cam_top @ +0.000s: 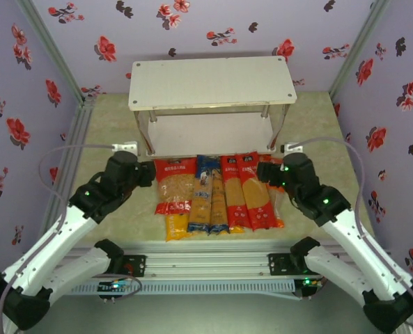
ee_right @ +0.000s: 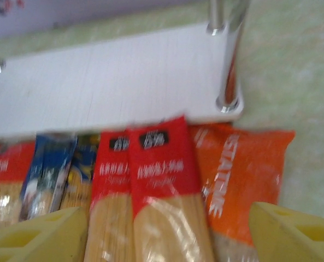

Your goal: Place and organize the pasta boxes and bags onto the shelf

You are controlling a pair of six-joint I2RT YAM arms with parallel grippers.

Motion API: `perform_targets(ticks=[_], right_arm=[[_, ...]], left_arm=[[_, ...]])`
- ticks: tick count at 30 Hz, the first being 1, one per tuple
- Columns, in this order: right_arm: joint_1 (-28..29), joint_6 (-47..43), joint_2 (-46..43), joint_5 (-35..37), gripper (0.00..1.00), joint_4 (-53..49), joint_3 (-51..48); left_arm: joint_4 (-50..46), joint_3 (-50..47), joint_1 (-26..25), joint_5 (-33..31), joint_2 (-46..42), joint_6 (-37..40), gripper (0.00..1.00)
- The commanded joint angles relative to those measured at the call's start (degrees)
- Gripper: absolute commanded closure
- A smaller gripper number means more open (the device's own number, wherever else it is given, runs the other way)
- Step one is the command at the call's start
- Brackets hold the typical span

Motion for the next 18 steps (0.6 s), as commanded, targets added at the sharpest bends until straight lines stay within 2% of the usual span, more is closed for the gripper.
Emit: perform_targets(ticks=[1, 3, 7, 12, 18], right_arm=[[5.3, 6.7, 4.8, 8.2, 0.19, -14.3, 3.1], [7.6, 9.1, 7.7, 8.6, 0.19, -16.0, 3.5], [11.8, 13.6, 11.0, 8.1, 0.19, -13.2, 1.2], [12.1, 17.2, 11.4, 8.8, 0.17, -11.1, -3.3], [12.1, 17.2, 14.2, 5.7, 0.16, -11.8, -3.1]], left_arm=[[-9.7, 1.8, -4.9, -8.7, 3.3, -5.6, 0.6], [-10.8, 2.2, -7.4, -10.0, 5.7, -7.1, 0.6], [-8.5, 1.0, -10.2, -8.6, 8.6, -9.5, 0.58], [-1.5, -2.7, -10.2, -2.5, 8.4, -11.5, 0.53], [-1.1, -2.5, -10.2, 0.9, 10.8, -10.9, 0.52]])
